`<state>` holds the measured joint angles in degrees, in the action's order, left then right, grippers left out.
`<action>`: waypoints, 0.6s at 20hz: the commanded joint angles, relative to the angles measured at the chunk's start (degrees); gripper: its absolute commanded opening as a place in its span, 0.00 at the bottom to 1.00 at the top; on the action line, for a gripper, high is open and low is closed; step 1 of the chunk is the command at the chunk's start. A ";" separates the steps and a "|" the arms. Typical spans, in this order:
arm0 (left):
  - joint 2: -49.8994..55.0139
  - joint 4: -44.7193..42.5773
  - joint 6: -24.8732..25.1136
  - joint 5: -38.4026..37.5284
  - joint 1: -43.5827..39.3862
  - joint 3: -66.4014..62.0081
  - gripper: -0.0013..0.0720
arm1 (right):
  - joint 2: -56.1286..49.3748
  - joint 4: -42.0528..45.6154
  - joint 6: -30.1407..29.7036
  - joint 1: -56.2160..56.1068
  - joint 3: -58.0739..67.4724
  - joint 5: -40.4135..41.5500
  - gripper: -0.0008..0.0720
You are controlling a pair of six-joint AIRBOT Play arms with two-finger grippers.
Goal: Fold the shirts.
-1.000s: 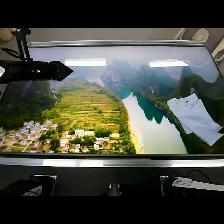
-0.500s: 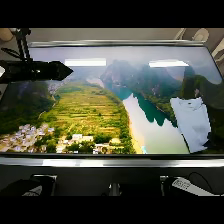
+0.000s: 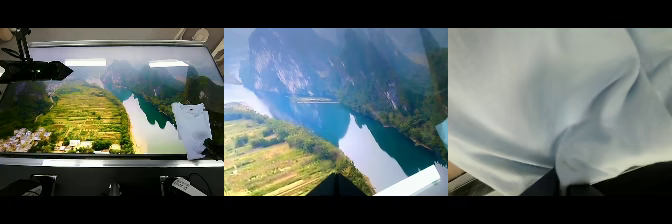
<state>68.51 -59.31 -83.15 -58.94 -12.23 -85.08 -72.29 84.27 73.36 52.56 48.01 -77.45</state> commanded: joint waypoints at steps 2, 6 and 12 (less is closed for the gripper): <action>-0.04 0.00 -0.02 0.02 0.00 0.02 0.05 | 1.84 2.38 -3.30 0.02 0.09 -0.98 0.17; -0.04 0.37 0.04 0.04 0.00 0.02 0.05 | 3.98 9.60 -9.40 0.02 8.68 -0.52 0.97; 2.71 -14.71 -5.55 2.34 -0.70 -6.84 0.05 | 3.96 3.21 -20.24 -5.90 36.70 12.26 0.91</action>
<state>69.45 -62.43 -84.23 -56.71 -12.45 -87.79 -68.49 90.39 58.72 50.54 73.30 -71.66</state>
